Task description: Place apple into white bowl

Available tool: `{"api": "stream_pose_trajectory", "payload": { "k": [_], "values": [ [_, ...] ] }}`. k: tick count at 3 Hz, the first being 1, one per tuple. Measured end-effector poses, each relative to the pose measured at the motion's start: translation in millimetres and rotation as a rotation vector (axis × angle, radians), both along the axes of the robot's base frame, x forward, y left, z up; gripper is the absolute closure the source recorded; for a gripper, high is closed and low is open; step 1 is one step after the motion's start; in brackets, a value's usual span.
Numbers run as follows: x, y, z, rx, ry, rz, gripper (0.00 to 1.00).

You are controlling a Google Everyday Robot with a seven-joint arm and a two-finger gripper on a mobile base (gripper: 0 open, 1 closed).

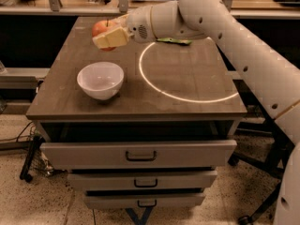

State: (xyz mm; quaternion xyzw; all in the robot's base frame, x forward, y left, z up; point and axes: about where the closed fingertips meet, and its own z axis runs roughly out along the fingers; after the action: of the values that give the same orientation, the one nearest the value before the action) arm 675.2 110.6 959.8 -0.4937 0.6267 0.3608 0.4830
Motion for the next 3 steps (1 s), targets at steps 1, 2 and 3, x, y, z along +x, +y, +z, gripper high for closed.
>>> {"api": "stream_pose_trajectory", "payload": {
  "k": [1, 2, 3],
  "values": [
    [-25, -3, -6, -0.01, -0.027, 0.068, 1.0],
    [-46, 0, -9, -0.022, -0.064, 0.129, 1.0],
    [-64, 10, -8, -0.036, -0.103, 0.188, 0.83]
  ]
}}
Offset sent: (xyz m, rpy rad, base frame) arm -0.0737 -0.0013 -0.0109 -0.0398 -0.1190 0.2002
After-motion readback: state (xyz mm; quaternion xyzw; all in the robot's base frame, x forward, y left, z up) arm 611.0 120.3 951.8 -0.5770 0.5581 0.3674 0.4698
